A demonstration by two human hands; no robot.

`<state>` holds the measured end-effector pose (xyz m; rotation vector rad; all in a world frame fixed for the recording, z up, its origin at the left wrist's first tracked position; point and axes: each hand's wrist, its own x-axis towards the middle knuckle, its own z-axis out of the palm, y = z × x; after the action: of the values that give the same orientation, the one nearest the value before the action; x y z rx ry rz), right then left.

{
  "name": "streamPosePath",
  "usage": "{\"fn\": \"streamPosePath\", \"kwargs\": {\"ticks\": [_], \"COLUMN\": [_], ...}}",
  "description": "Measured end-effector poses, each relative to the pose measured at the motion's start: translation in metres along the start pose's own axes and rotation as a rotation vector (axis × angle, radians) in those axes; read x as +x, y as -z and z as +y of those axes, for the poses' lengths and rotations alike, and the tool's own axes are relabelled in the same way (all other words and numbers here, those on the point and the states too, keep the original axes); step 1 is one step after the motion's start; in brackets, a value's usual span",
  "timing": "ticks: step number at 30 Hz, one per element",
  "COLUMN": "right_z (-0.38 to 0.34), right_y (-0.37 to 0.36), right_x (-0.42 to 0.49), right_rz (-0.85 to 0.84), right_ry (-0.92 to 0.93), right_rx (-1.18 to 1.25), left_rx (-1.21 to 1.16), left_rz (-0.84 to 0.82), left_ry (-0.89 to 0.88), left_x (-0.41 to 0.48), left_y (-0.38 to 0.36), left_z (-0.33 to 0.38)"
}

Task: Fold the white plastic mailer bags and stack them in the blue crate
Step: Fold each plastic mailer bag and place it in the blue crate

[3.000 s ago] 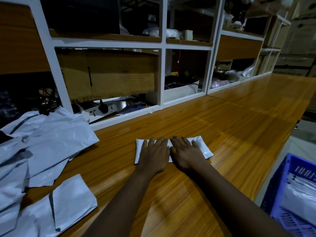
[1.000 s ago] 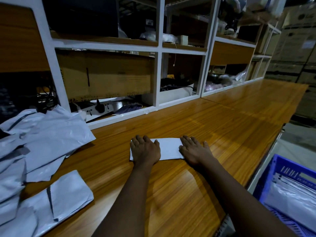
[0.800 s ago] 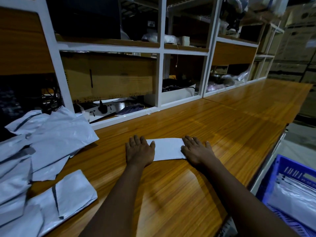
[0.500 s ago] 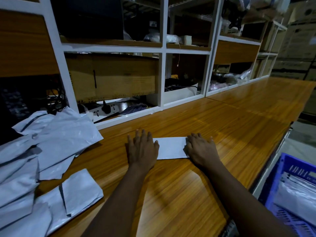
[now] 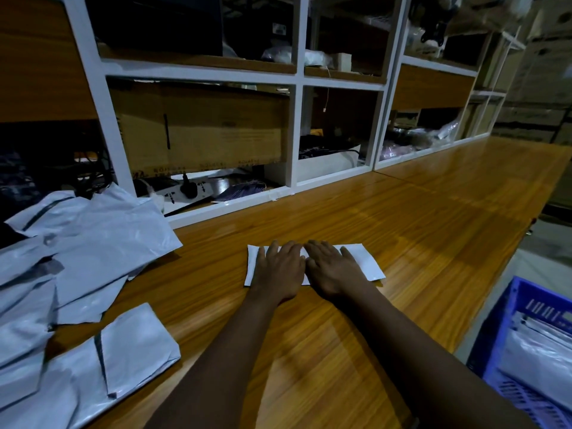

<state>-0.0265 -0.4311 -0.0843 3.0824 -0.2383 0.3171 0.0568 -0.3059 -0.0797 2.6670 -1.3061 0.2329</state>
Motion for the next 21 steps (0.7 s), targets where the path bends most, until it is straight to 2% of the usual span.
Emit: {"fn": "streamPosePath", "kwargs": {"ticks": [9, 11, 15, 21], "right_z": [-0.003, -0.004, -0.003, 0.004], "right_y": [-0.003, 0.001, 0.005, 0.007], "right_x": [-0.005, -0.003, -0.007, -0.007], "right_rz": [-0.063, -0.022, -0.052, -0.097], "right_ry": [-0.051, -0.04, -0.049, -0.08], "right_rx": [-0.022, -0.015, -0.069, -0.053], "left_rx": [-0.065, -0.054, 0.059, -0.056], "left_rz": [-0.105, -0.116, -0.162, -0.192], "left_ry": [0.015, 0.023, 0.011, 0.128], "left_x": [-0.002, 0.0, -0.001, -0.003], "left_y": [-0.002, -0.002, -0.003, 0.007], "left_z": [-0.008, -0.008, -0.013, -0.016]}}
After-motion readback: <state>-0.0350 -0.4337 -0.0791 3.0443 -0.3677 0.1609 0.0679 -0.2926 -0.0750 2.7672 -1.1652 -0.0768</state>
